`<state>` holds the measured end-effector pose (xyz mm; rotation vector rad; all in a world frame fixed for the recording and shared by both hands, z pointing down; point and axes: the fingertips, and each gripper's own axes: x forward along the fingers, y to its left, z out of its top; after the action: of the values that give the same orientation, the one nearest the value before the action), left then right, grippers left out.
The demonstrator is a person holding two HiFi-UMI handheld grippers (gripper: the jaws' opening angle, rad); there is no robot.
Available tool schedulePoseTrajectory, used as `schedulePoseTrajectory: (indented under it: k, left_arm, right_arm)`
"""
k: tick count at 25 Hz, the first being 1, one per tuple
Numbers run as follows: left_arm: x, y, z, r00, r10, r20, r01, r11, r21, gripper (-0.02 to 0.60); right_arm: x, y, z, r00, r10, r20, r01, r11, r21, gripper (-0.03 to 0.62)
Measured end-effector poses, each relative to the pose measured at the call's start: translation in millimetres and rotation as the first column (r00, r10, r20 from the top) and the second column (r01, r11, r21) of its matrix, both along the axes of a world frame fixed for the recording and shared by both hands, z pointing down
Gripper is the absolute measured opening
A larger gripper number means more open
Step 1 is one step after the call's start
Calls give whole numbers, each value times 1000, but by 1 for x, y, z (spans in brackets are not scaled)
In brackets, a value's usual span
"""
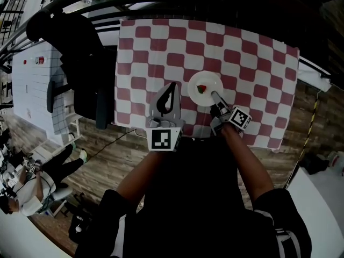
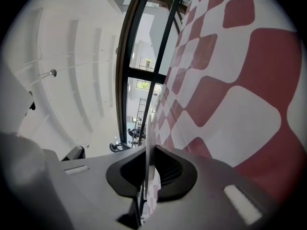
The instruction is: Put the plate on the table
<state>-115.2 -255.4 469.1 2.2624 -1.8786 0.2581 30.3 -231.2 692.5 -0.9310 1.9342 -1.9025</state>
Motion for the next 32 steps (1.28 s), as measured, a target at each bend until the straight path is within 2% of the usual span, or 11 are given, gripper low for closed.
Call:
schedulePoseTrajectory:
  k: [3, 10, 12, 16, 24, 29, 32]
  left_arm:
    - [0, -1, -1, 1000, -3, -2, 3, 1000, 9, 10]
    - [-5, -3, 8, 1000, -9, 22, 10, 999, -35, 10]
    - [-7, -4, 7, 1000, -12, 11, 12, 999, -29, 9]
    - [-5, -8, -3, 999, 7, -35, -6, 999, 36, 9]
    - [-1, -15, 2, 998, -14, -57, 13, 1000, -7, 10]
    - [-2, -16, 6, 997, -29, -67, 28, 999, -25, 9]
    - [1, -20, 6, 996, -24, -88, 23, 1000, -13, 10]
  right_arm:
    - [-2, -2, 8, 1000, -26, -10, 26, 1000, -6, 20]
    - [-2, -5, 27, 998, -53, -24, 53, 998, -18, 20]
    - [-3, -4, 31, 998, -64, -26, 63, 998, -27, 20]
    - [-6, 0, 36, 996, -81, -31, 79, 996, -44, 20]
    - [-5, 1, 49, 992, -108, -58, 103, 991, -88, 25]
    - [-7, 1, 51, 993, -109, -42, 103, 987, -127, 23]
    - [-6, 6, 55, 986, -140, -86, 125, 979, -161, 25]
